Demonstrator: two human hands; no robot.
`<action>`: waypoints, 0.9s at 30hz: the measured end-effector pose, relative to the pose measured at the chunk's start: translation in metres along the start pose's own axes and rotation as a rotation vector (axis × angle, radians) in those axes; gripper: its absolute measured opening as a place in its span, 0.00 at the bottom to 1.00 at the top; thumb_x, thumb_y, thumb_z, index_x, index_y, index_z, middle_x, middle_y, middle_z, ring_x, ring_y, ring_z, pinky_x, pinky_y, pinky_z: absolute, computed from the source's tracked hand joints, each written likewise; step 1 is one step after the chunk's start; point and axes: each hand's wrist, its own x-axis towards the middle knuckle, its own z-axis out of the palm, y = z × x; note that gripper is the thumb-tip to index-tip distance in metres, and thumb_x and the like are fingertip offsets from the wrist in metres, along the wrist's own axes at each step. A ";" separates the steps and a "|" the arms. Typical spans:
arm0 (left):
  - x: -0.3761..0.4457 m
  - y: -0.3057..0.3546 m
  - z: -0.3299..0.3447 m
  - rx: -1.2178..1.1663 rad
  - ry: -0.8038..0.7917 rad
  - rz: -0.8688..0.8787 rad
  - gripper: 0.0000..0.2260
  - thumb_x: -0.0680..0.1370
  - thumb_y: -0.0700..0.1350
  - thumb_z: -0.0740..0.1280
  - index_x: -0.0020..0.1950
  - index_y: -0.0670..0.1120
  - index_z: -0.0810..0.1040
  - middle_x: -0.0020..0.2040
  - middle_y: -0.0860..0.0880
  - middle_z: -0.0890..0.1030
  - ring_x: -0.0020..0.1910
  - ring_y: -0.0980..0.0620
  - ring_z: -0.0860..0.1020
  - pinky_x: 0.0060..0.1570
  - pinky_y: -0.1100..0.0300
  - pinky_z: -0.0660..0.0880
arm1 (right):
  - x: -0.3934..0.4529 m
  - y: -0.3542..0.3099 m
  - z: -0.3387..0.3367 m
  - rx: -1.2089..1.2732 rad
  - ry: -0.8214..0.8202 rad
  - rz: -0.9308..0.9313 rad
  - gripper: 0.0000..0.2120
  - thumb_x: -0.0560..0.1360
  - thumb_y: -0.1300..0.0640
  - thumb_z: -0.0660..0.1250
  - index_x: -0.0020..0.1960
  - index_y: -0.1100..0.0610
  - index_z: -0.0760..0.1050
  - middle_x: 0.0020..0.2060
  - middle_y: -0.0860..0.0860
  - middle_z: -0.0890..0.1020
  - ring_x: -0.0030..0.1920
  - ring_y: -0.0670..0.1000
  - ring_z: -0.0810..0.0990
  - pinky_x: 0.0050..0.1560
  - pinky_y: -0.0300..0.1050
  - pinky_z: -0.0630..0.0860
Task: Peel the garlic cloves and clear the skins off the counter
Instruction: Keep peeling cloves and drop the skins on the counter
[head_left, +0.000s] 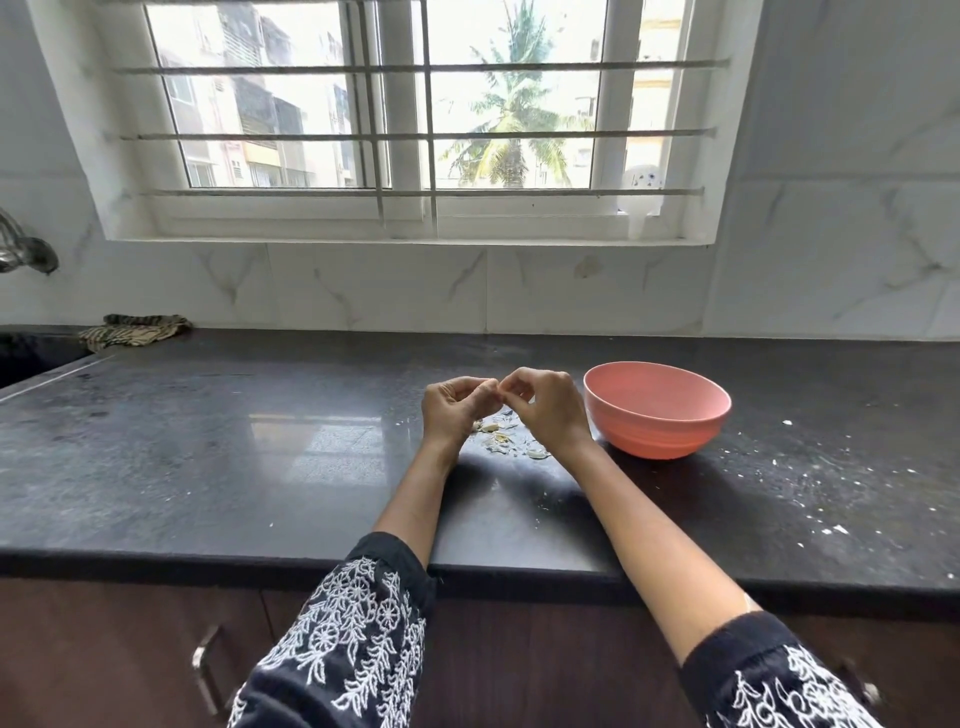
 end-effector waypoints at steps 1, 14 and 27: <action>0.001 -0.001 0.000 0.004 0.011 -0.008 0.05 0.74 0.40 0.70 0.38 0.43 0.82 0.31 0.50 0.83 0.34 0.53 0.83 0.42 0.54 0.76 | 0.000 0.000 0.000 0.000 -0.002 -0.004 0.07 0.72 0.50 0.70 0.42 0.54 0.82 0.35 0.49 0.84 0.37 0.49 0.81 0.42 0.49 0.78; -0.002 0.003 0.002 -0.110 -0.028 -0.040 0.06 0.75 0.35 0.68 0.49 0.34 0.79 0.31 0.50 0.83 0.32 0.55 0.82 0.37 0.65 0.79 | -0.003 -0.001 -0.002 -0.028 0.019 0.033 0.08 0.72 0.50 0.70 0.41 0.54 0.82 0.35 0.50 0.84 0.37 0.50 0.81 0.41 0.47 0.76; -0.004 0.000 0.001 -0.110 0.035 -0.041 0.05 0.73 0.37 0.70 0.38 0.37 0.77 0.30 0.48 0.83 0.32 0.54 0.82 0.35 0.64 0.78 | -0.008 -0.002 0.006 0.155 -0.001 0.010 0.10 0.71 0.62 0.68 0.50 0.53 0.81 0.41 0.51 0.82 0.38 0.47 0.78 0.42 0.44 0.76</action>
